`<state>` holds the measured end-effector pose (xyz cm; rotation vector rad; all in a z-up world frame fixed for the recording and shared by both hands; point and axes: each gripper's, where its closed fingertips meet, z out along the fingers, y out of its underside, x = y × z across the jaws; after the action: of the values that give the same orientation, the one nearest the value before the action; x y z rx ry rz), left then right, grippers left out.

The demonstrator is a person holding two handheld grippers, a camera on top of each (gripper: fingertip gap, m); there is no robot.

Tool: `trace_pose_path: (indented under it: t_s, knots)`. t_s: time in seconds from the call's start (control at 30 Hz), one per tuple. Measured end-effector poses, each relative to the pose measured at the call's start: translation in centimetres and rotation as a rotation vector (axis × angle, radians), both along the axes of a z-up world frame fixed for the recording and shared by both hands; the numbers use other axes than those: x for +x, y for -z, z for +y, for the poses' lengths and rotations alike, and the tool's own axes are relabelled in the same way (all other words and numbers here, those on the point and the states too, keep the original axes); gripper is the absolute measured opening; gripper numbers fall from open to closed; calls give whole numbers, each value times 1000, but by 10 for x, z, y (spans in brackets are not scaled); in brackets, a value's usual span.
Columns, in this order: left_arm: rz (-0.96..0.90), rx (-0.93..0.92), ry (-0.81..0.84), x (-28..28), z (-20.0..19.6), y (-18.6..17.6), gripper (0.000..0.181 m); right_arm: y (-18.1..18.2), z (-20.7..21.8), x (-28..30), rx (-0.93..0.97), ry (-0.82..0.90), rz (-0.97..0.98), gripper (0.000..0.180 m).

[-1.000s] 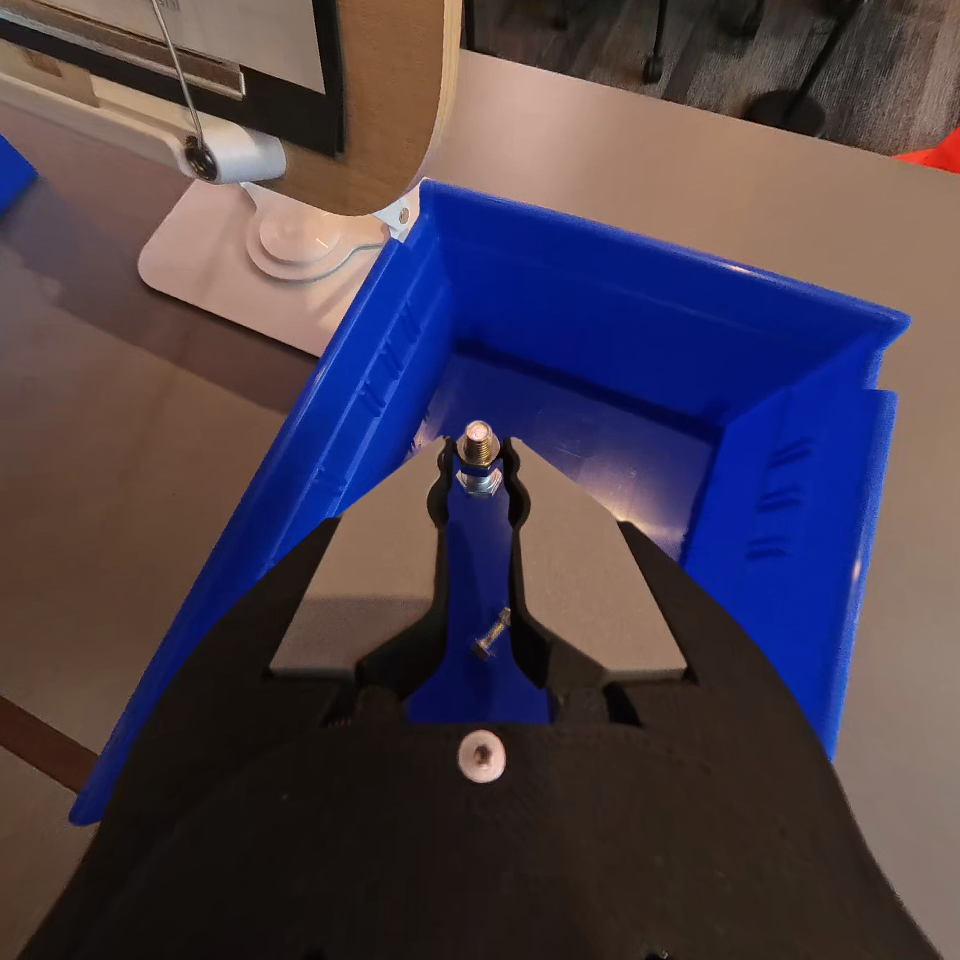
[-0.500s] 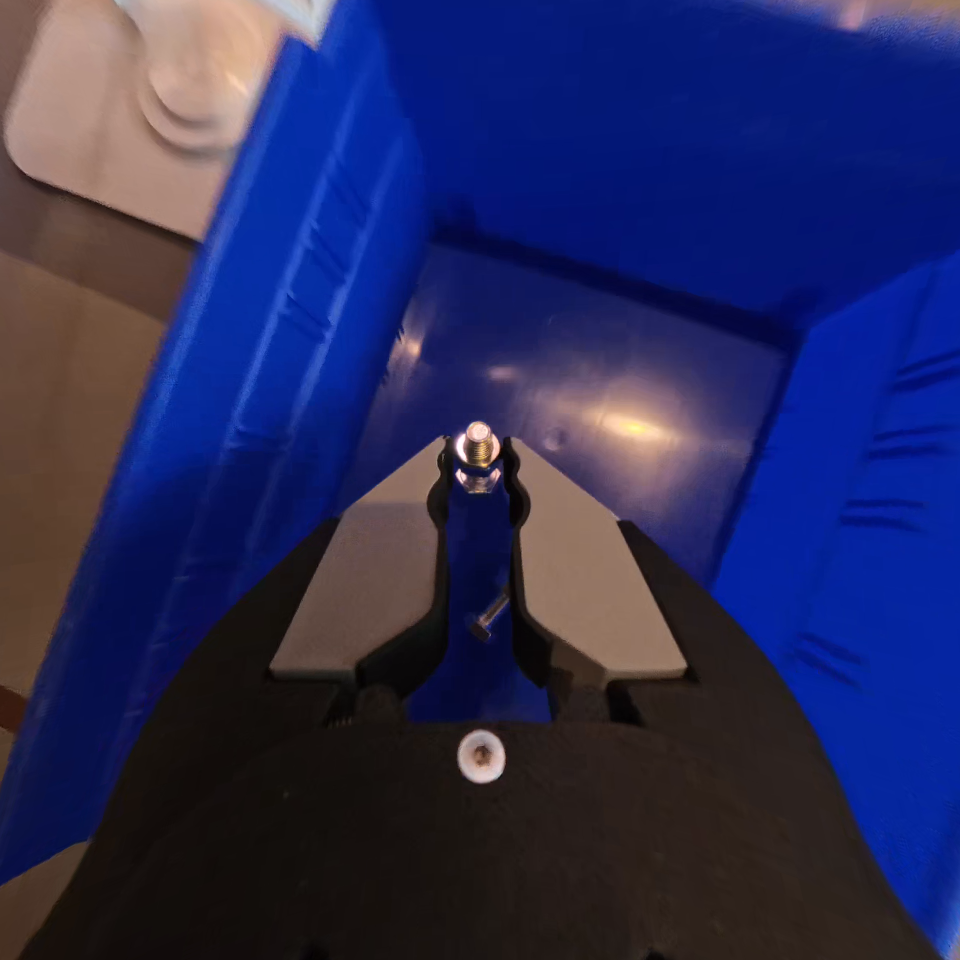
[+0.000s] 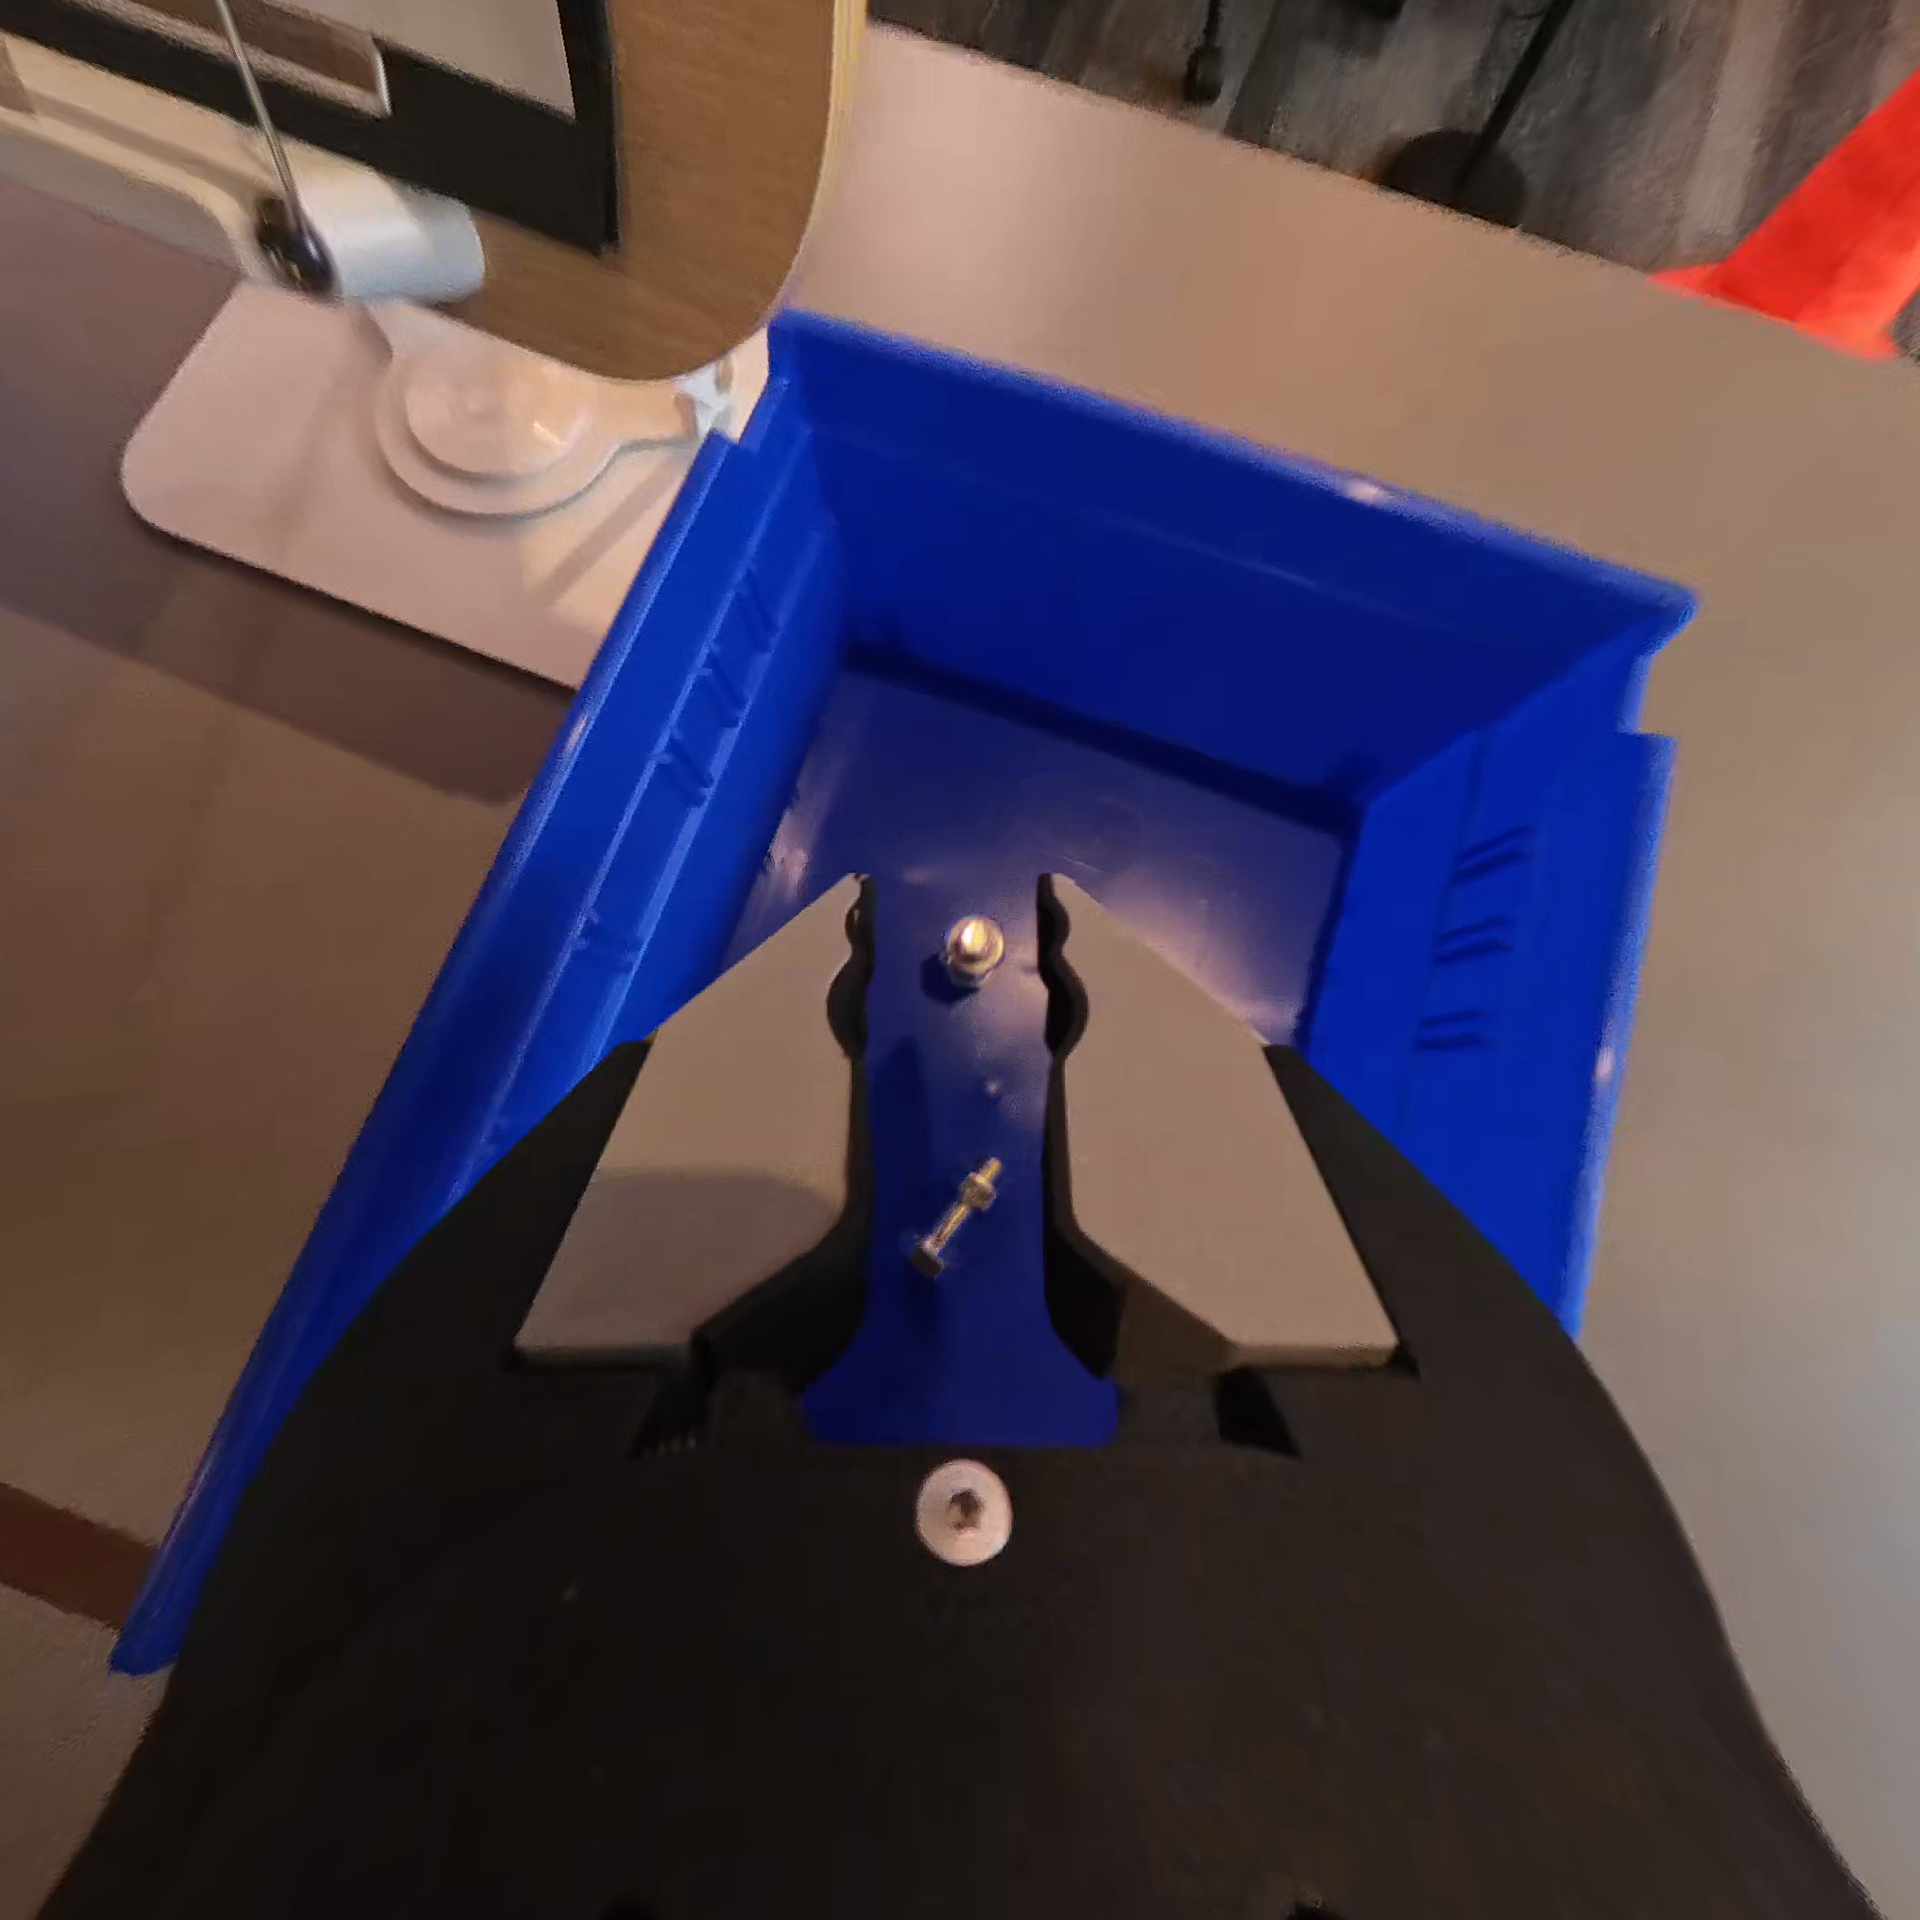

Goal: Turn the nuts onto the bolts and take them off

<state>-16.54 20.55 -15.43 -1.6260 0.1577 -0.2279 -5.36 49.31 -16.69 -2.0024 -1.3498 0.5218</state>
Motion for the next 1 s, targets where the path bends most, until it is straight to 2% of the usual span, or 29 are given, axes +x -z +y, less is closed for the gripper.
trace_pose_path:
  t_s: [0.17, 0.33, 0.53, 0.63, 0.7, 0.8, 1.0]
  knots:
    - [-1, -2, -1, -1, 0, 1, 41, -58, -14, -10, 109, -39, 187, 19]
    - [4, -6, 3, 1, 0, 1, 41, -112, -49, -18, 195, -134, 353, 19]
    - [5, -4, 4, 1, 0, 1, 40, -149, -104, -34, 231, -306, 484, 23]
    - [6, -7, 5, 1, 0, 1, 40, -150, -132, -48, 231, -379, 479, 35]
    - [6, -9, 5, 1, 0, 1, 40, -141, -152, -62, 218, -439, 453, 36]
    - [3, -7, 5, 1, 0, 1, 40, -112, -180, -85, 180, -521, 370, 39]
    - [-5, -6, -4, -1, -2, -3, 41, -65, -208, -120, 194, -542, 263, 50]
